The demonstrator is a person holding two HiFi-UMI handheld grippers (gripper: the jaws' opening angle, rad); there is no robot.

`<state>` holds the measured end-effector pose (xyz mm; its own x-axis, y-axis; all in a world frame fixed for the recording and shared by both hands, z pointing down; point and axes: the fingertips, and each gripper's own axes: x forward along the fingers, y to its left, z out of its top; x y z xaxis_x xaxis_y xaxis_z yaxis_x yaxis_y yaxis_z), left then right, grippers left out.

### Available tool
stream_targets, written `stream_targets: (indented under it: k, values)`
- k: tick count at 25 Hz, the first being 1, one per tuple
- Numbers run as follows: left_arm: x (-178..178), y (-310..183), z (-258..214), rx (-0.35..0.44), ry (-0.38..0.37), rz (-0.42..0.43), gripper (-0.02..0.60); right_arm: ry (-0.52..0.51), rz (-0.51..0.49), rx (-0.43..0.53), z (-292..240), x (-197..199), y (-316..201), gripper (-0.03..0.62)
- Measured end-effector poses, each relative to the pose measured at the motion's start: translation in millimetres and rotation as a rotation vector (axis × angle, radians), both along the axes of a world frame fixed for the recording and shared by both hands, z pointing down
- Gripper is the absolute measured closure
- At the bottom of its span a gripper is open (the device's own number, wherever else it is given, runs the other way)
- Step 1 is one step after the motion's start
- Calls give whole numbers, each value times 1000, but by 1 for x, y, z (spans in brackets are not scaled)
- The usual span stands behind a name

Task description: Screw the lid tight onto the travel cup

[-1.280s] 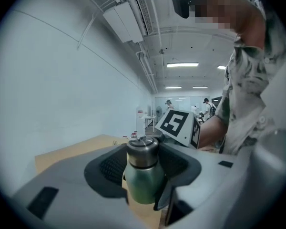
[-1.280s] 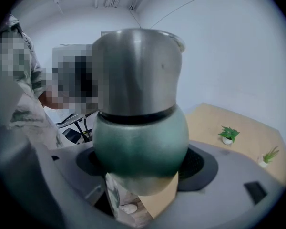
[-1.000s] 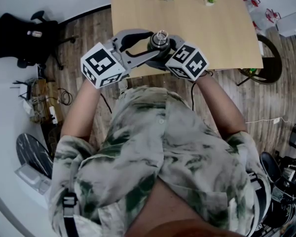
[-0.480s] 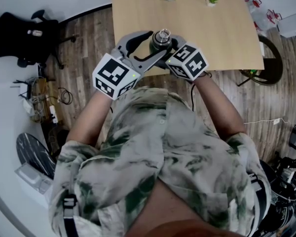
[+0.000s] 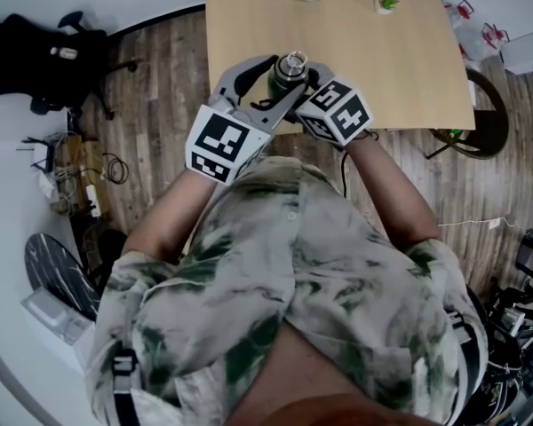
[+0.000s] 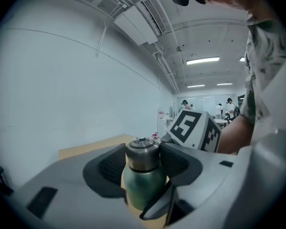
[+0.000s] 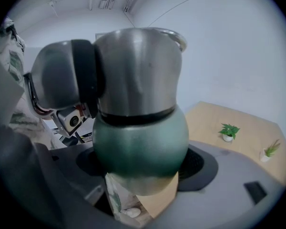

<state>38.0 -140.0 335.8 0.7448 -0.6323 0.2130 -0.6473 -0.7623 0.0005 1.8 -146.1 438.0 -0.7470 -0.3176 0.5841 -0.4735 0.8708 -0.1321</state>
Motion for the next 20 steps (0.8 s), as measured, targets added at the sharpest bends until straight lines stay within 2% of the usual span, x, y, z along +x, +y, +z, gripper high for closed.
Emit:
stream_targets:
  k: [5,15,20]
  values:
    - [-6,-1,3,8,9,80,347,1,-20,2,0,-4,1,189]
    - [-7,4,-2,-7,32,372,348,-5,-84,13,-6,-7,7,189]
    - [-8,7,-1,-12,19,431,348,-10,-103,9,-5,-8,11,189]
